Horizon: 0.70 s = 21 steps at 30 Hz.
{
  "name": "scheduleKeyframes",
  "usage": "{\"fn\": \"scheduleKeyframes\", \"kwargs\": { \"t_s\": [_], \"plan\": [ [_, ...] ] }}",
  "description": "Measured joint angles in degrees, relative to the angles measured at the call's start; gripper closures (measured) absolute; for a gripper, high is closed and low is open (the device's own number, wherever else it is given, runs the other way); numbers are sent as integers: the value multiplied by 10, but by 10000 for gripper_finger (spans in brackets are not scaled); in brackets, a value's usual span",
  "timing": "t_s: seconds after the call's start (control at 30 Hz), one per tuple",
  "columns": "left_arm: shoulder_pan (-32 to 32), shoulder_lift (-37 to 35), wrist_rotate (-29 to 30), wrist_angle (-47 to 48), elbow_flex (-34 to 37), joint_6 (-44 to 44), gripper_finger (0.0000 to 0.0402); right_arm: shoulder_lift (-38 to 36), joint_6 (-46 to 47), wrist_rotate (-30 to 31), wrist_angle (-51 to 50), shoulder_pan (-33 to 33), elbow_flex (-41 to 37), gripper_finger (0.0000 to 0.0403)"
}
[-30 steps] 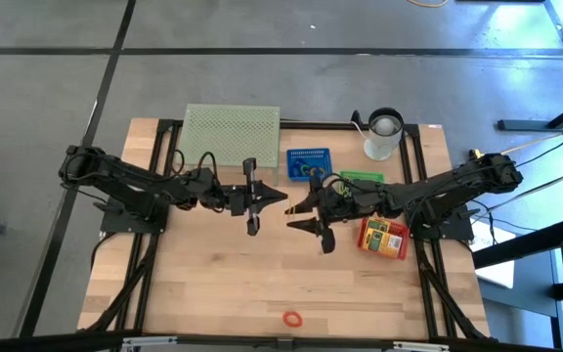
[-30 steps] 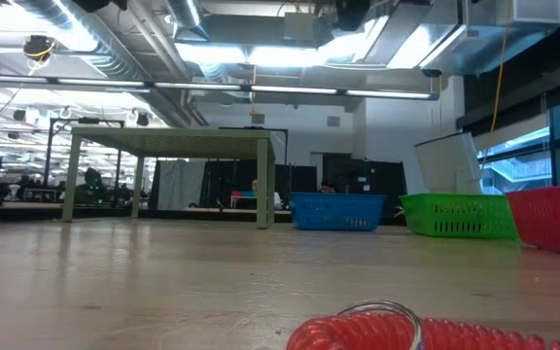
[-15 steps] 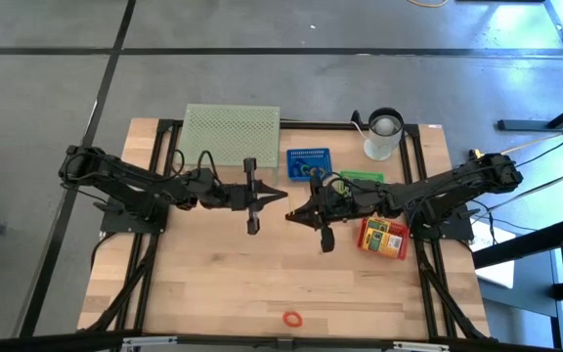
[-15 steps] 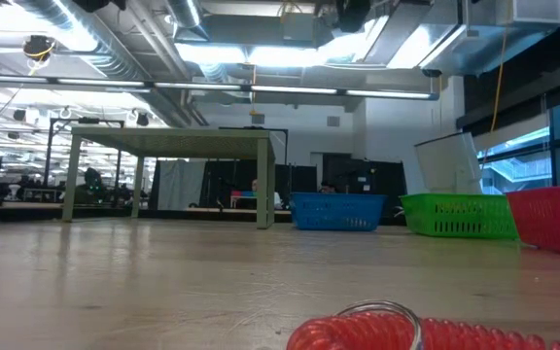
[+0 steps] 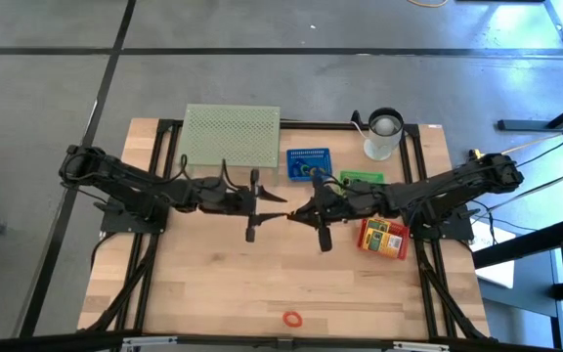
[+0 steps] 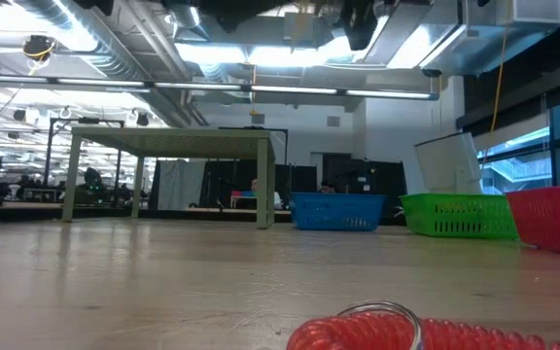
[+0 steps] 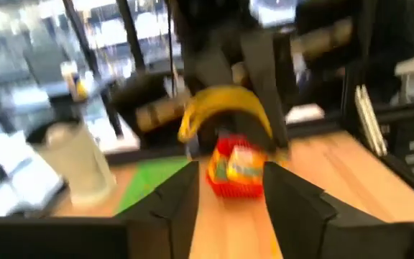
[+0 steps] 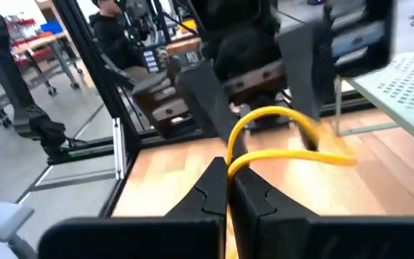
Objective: Pick & Place Office Desk Supplies
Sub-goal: Put the yellow rubber band into the green bin
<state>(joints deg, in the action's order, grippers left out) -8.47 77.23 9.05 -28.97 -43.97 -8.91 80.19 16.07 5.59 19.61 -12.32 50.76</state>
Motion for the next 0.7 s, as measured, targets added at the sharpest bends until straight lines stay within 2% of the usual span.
{"fn": "scheduleKeyframes", "kwargs": {
  "t_s": [0.1, 0.3, 0.47, 0.7],
  "plan": [
    [-8, 0, 15, 54, 0, 33, 239, -21, 4, 27, -54, 9, 0, 401],
    [-14, 0, 19, 118, 0, 64, 233, -79, 56, 135, -244, 30, 0, 402],
    [-14, 0, 18, 130, 0, 69, 233, -110, 146, 218, -442, 50, 0, 402],
    [-14, 0, 18, 130, 0, 67, 233, -102, 284, 282, -669, 81, 0, 401]
  ]
}}
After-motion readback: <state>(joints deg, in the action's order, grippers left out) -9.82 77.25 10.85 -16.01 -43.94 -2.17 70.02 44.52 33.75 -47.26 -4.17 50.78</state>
